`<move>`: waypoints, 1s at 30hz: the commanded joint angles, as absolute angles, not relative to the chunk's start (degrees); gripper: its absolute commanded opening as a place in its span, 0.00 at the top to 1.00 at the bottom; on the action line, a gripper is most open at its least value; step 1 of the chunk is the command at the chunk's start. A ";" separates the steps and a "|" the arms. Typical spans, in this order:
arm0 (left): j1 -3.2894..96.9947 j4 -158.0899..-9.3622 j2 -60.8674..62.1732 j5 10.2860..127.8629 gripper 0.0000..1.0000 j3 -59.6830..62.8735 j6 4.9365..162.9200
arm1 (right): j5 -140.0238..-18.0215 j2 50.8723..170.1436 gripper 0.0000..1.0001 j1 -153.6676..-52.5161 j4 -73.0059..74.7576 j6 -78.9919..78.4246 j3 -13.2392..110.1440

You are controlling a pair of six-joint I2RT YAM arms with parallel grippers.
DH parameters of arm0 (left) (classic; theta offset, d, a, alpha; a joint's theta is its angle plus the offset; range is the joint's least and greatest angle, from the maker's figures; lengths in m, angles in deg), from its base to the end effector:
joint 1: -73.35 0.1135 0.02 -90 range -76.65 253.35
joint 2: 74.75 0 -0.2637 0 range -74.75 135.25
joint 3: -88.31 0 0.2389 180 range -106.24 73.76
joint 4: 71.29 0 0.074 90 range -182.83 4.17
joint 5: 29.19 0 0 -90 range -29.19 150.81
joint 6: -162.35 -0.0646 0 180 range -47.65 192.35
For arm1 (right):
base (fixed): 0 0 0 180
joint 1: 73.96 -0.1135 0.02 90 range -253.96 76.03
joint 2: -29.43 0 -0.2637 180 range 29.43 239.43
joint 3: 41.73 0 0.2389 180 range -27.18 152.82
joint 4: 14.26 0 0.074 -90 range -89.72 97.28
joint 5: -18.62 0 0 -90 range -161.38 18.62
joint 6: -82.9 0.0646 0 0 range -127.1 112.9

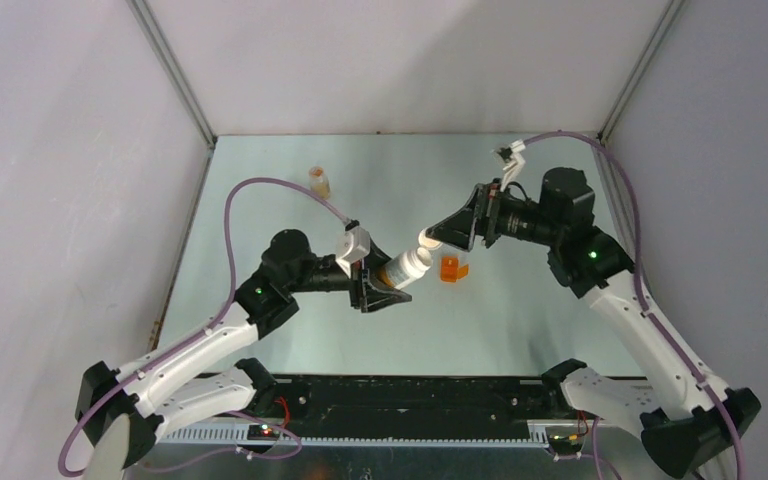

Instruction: Sort the pills into containers

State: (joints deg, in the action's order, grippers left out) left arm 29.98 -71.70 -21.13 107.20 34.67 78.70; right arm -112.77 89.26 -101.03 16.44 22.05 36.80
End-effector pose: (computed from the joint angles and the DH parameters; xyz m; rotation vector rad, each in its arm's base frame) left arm 0.1286 -0.1858 0.3251 1.1522 1.2994 -1.2885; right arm 0.1885 0.1443 0.3926 -0.5316 1.8578 1.3208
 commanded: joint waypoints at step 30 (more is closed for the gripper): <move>29.71 -73.97 -18.76 88.75 0.93 30.35 79.68 | -64.33 90.23 0.34 -125.23 14.43 42.46 37.14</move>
State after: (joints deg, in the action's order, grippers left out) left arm 29.98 -76.33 -17.52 88.41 32.75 78.92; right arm -64.16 89.22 -124.97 18.39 40.32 36.78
